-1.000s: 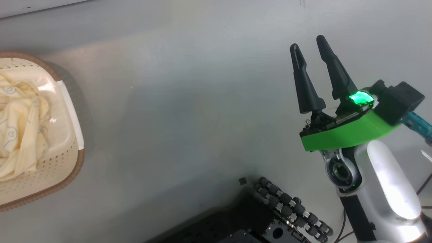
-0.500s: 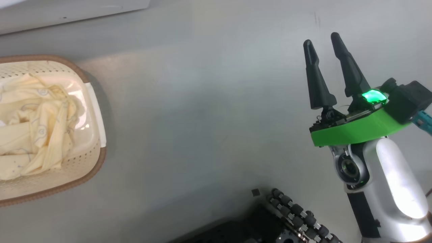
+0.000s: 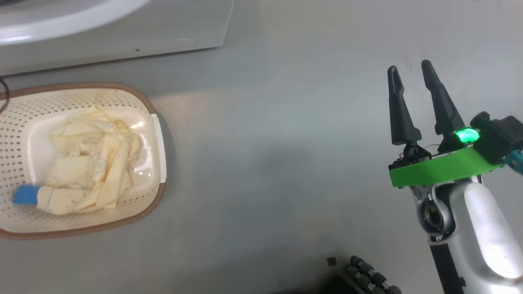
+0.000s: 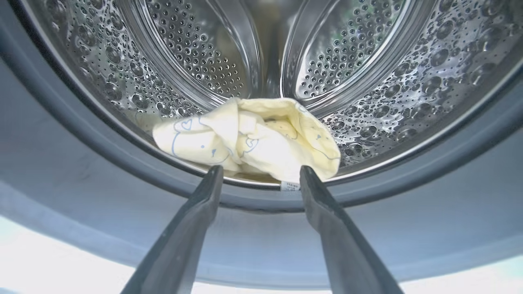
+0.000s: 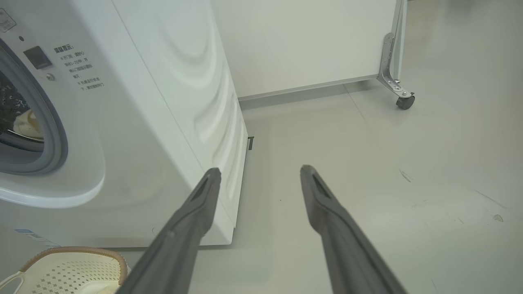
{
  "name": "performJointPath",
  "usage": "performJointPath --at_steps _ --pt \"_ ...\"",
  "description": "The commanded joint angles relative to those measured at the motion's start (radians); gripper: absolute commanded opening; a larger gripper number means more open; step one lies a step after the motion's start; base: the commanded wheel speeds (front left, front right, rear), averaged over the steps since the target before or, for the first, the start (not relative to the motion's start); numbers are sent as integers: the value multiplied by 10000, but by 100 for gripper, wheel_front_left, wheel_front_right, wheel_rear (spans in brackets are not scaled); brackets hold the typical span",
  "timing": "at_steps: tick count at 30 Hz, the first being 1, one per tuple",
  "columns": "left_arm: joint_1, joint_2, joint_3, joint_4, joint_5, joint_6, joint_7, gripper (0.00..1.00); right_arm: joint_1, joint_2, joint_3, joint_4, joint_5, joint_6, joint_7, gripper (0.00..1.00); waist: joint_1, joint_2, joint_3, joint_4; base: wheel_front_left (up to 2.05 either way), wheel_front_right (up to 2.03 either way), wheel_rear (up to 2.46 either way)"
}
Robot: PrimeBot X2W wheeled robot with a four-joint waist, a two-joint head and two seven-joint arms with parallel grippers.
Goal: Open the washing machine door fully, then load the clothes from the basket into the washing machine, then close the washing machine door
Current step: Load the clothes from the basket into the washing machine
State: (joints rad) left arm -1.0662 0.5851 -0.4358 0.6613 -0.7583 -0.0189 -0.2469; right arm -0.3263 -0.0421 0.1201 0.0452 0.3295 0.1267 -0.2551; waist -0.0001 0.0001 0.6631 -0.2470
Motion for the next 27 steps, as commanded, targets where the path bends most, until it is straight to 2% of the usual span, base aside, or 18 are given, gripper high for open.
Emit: performJointPath --at_steps 1,3,9,16,21,27 --pt "373 560 361 -666 123 277 -89 100 268 -81 81 -233 -145 40 -67 100 1 -1 -367 235 0 0 0" --pt "692 571 399 -971 149 407 -103 100 290 -81 72 -224 -199 40 -67 100 1 -1 -469 256 0 0 0" --pt "2751 471 769 -2808 365 1233 -142 100 580 -81 -142 -57 -461 40 -67 100 1 -1 -1207 518 0 0 0" --pt "5485 -87 1388 -4822 1131 2083 -146 100 1116 -81 -448 142 -1005 40 -67 100 1 -1 -2292 999 0 0 0" --pt "7024 -609 1667 -5729 1779 2440 -147 100 1450 -81 -568 287 -1415 40 -32 100 1 -1 -3036 1384 0 0 0" --pt "8483 -1326 1763 -6323 2301 2519 -148 100 1876 -81 -665 227 -1736 40 292 100 1 -1 -3922 1807 0 0 0"
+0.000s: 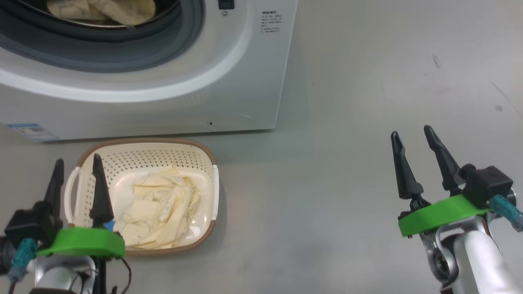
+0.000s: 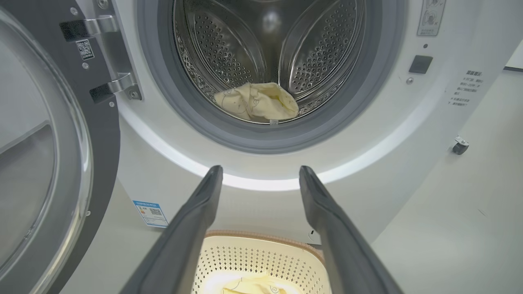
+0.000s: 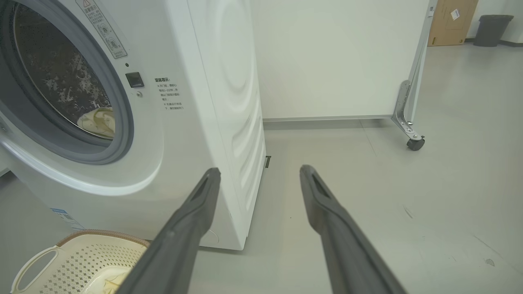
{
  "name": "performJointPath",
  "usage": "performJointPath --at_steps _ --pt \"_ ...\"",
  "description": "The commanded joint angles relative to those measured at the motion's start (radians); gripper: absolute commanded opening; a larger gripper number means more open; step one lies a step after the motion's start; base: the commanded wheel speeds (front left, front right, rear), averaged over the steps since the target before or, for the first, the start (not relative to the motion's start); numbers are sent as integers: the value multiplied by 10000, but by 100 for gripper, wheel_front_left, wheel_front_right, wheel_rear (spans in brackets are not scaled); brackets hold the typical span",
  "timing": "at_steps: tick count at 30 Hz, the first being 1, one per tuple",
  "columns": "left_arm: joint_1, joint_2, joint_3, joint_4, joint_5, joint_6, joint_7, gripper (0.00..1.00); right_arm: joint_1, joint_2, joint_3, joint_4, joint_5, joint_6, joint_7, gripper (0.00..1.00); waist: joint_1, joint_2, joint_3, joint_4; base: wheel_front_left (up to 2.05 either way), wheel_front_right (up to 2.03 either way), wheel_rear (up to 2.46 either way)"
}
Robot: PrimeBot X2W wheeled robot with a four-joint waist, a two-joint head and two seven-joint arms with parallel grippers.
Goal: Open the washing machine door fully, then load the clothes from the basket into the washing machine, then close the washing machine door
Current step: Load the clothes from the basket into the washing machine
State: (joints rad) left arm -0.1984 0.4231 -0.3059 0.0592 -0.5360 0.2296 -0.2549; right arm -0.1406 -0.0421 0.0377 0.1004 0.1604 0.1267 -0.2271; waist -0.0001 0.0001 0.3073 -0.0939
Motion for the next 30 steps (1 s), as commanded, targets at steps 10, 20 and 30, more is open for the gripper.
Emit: performJointPath --at_steps 10,20,30 --pt "1213 -171 497 -394 412 43 -68 100 879 -81 213 -817 -110 40 596 100 1 -1 -1486 482 0 0 0" --pt "1838 -268 640 -459 413 98 -68 100 1410 -81 176 -1151 -23 40 827 100 1 -1 -1986 400 0 0 0" --pt "2010 -291 709 -545 411 166 -68 100 1581 -81 106 -1328 -4 40 964 100 1 -1 -2116 424 0 0 0"
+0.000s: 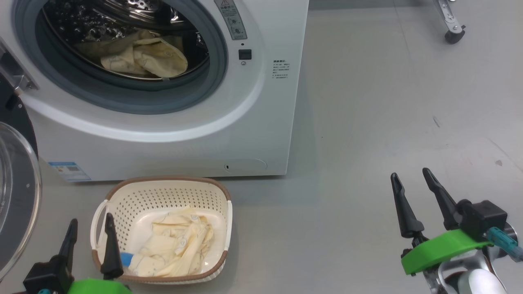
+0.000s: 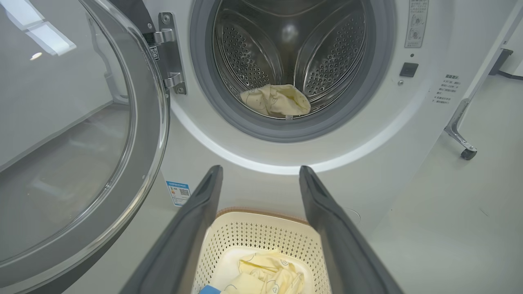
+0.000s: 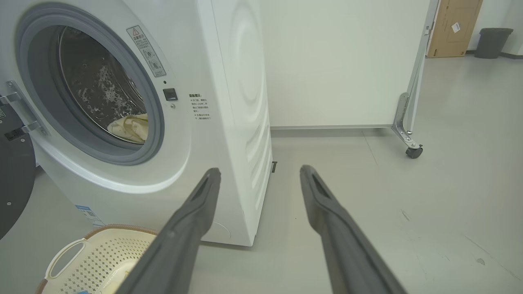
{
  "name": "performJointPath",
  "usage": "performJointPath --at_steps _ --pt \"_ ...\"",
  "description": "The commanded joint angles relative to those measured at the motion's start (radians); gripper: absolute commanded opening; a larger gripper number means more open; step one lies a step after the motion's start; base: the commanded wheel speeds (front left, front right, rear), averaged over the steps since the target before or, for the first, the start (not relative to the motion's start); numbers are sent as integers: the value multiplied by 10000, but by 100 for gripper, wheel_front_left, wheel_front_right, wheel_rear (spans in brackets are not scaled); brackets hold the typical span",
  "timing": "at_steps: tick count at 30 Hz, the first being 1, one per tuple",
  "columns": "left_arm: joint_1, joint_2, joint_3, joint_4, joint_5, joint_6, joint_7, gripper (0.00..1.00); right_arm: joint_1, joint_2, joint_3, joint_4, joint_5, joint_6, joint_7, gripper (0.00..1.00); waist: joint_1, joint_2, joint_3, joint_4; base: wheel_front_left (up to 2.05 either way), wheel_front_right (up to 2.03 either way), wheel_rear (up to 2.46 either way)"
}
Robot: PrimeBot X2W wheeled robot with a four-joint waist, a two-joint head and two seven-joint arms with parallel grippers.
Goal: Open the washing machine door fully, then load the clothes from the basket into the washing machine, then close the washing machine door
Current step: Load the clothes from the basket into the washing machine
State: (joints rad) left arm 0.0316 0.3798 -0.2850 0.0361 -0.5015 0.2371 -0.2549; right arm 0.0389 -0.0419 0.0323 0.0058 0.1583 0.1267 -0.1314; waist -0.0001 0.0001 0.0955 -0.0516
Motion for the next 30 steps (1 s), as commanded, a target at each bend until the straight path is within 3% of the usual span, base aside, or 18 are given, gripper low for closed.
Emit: performJointPath --at_steps 1,21,26,30 --pt "-291 137 504 -323 65 97 -68 100 -213 -83 161 -397 19 40 20 100 1 -1 2 7 0 0 0" --pt "-563 -31 590 -145 195 -1 -68 100 -281 -83 185 -516 74 40 -12 100 1 -1 356 35 0 0 0" --pt "-942 -64 424 326 0 -400 20 100 -436 -83 242 -556 113 40 -59 100 1 -1 704 9 0 0 0" --pt "-1780 -127 136 1459 -251 -1041 304 100 -722 -83 343 -617 144 40 -133 100 1 -1 1328 -79 0 0 0"
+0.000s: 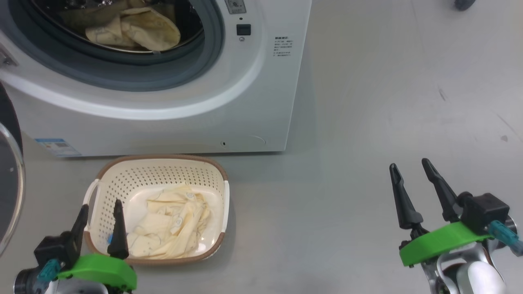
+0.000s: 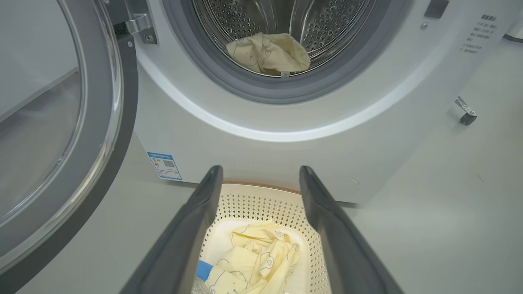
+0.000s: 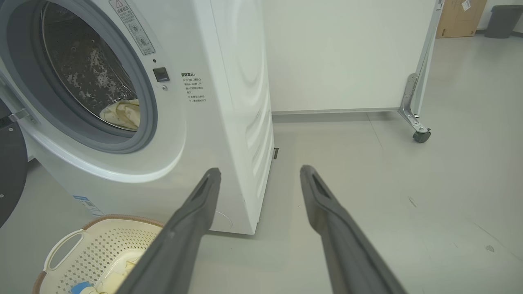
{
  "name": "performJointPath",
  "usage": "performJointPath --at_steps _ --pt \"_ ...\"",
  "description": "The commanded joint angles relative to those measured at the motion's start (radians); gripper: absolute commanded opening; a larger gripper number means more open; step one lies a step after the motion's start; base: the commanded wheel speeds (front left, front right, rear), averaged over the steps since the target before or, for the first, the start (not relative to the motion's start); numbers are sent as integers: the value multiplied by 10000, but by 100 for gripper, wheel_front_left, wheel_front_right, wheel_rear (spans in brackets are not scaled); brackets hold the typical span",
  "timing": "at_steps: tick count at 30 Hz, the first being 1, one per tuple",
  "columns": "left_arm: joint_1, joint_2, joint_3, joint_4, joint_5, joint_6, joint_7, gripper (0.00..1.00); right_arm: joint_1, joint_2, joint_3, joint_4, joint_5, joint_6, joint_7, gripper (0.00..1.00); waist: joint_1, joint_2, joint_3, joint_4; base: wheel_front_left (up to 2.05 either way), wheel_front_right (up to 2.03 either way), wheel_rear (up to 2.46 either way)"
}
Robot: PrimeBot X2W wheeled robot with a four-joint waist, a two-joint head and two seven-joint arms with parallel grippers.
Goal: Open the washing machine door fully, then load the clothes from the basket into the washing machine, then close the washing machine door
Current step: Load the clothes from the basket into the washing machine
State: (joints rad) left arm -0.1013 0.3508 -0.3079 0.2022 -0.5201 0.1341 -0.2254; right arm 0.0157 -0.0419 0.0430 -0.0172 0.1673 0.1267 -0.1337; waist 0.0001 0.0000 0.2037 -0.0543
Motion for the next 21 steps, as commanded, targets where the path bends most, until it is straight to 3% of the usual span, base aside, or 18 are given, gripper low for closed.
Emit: performJointPath --at_steps 1,13,21 --pt "-664 140 274 106 -118 -175 120 100 -557 -83 256 -398 60 40 -129 100 -1 0 404 -69 0 0 0" --pt "-3595 -309 -334 3934 -557 -1997 449 100 -1712 -83 702 -406 160 40 -488 100 -1 0 2679 -536 0 0 0" --pt "-5438 -446 -678 6306 -1015 -2574 786 100 -2550 -83 1025 -322 402 40 -857 100 -1 0 4272 -1001 0 0 0"
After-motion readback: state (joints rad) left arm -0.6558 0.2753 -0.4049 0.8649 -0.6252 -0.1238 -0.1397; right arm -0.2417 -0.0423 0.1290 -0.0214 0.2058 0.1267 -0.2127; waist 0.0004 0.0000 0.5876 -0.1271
